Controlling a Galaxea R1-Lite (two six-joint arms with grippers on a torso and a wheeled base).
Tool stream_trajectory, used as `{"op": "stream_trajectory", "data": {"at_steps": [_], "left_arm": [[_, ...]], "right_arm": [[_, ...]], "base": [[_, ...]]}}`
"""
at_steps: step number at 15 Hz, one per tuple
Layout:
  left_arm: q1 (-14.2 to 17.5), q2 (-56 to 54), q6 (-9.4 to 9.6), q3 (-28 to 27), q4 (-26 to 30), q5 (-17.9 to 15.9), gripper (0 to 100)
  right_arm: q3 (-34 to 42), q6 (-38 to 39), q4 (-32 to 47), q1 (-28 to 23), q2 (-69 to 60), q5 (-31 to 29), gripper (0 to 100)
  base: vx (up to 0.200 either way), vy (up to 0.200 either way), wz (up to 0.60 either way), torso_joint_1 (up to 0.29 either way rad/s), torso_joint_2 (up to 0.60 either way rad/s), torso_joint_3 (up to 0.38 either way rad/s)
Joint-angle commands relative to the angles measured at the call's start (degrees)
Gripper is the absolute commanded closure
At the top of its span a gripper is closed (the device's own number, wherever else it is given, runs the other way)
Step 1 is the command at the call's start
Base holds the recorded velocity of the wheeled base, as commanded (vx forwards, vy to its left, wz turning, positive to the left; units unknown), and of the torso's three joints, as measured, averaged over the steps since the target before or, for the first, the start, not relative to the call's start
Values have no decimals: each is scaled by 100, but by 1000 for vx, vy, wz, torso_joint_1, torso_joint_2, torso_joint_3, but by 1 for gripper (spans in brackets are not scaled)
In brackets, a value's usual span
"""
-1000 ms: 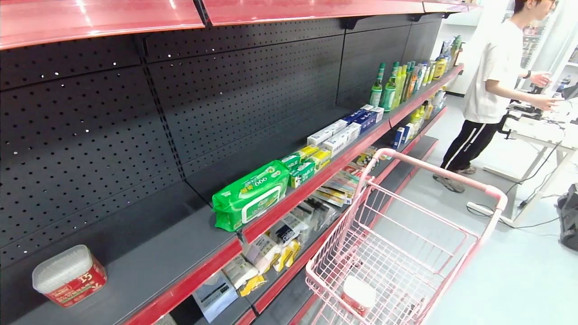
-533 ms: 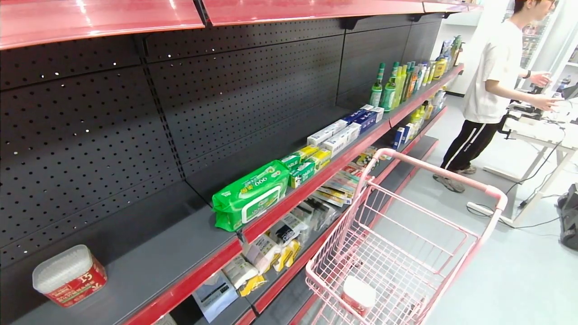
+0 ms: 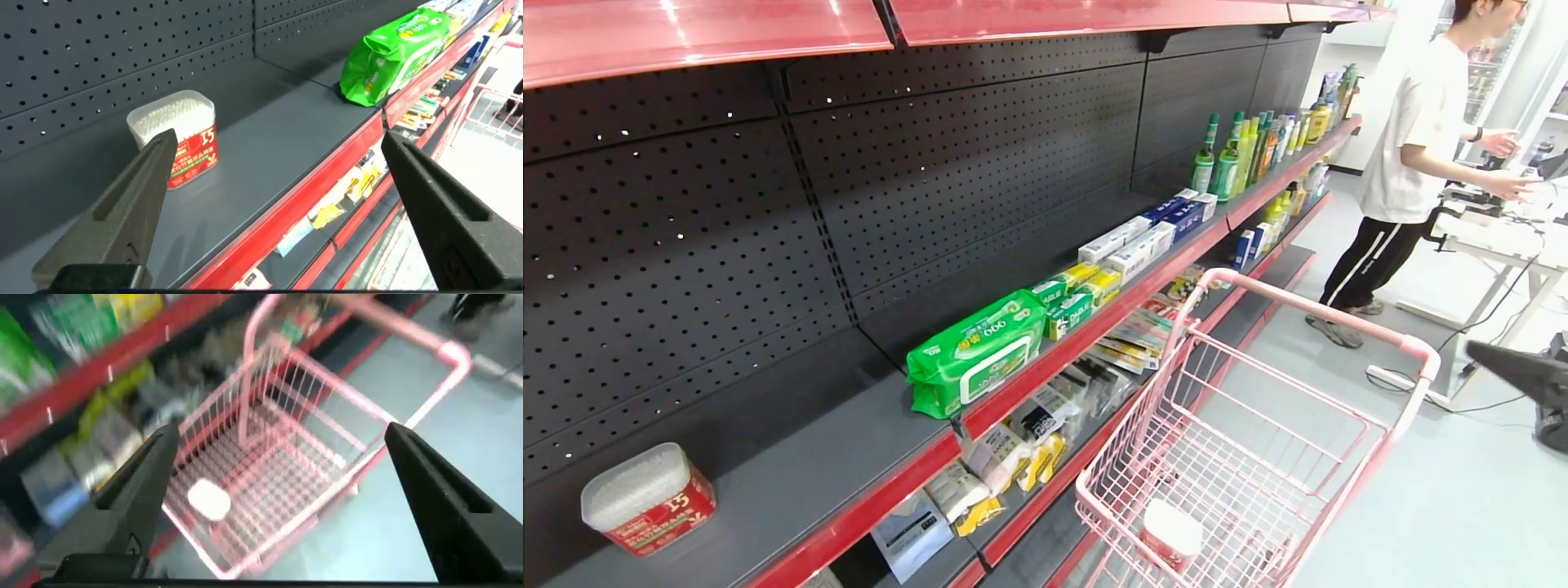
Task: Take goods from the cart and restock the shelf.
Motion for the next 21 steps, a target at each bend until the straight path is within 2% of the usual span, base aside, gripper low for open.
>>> {"op": "stream_trajectory", "data": {"at_steps": [1,3,6,9,11,21], "left_arm": [[1,-1,2,1,-2,2,0],[1,-1,2,1,-2,2,0],[1,-1,2,1,-2,2,0],[1,-1,2,1,-2,2,0],[1,-1,2,1,-2,2,0],[1,-1,11,1,-2,2,0]], "right_arm": [[-274,-1106,-274,282,3114,770,0],[-459,-1994,-502,554,4388,955,0],[-643,-2416,-854,783,5408,1394,0],[-758,-2917,-1126,827,6190,1456,0],[-749,-3075,-1451,818,6541,1482,0],[-828,-3172,-1829,1108,7359,1728,0]], "base": [[0,0,0,0,0,0],[0,0,0,0,0,0],[0,0,0,0,0,0],[0,0,0,0,0,0],[0,0,0,-38,94,52],[0,0,0,-94,212,118]]}}
